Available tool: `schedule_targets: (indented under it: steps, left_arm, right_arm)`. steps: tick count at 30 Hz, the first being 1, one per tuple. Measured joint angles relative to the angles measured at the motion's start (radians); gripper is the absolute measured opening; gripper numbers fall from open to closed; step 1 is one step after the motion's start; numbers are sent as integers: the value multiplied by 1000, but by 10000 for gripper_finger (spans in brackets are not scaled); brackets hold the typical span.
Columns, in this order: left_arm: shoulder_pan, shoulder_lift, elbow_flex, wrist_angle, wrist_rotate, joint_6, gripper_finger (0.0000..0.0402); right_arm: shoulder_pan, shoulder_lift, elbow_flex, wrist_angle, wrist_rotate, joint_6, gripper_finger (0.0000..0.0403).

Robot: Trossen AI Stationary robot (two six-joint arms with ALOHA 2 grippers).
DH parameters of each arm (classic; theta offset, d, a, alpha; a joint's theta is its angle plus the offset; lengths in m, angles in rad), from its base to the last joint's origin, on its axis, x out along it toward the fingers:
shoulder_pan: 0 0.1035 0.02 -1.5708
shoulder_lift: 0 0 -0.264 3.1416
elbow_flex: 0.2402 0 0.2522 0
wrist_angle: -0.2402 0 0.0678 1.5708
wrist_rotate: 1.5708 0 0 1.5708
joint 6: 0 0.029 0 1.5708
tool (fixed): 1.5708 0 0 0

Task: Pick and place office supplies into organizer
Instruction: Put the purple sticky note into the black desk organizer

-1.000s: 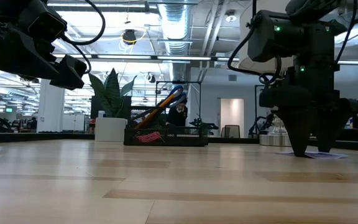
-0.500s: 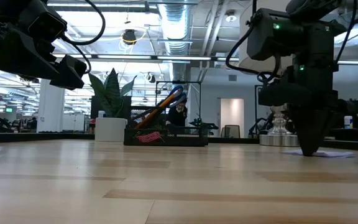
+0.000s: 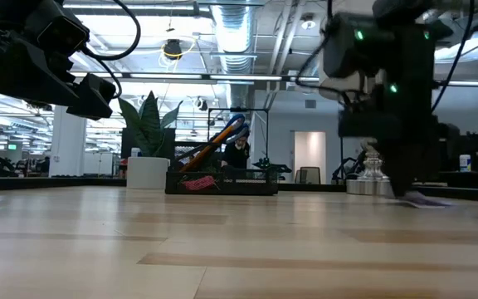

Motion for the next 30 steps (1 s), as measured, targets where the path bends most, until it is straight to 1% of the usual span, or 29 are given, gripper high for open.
schedule_targets:
  steps: [1, 5, 11, 17, 25, 30]
  left_arm:
    - [0, 0, 0, 0, 0, 0, 223]
    - [0, 0, 0, 0, 0, 0, 223]
    - [0, 0, 0, 0, 0, 0, 223]
    - [0, 0, 0, 0, 0, 0, 223]
    - [0, 0, 0, 0, 0, 0, 223]
    - [0, 0, 0, 0, 0, 0, 223]
  right_arm:
    - [0, 0, 21, -17, 14, -3, 0]
    - [-3, -1, 86, -75, 16, -31, 0]
    - [-22, -2, 178, -72, 18, -75, 0]
    - [-80, -3, 260, -114, 59, -135, 0]
    - [-197, -4, 306, -109, 59, -235, 0]
    - [-221, -4, 306, -120, 33, -246, 0]
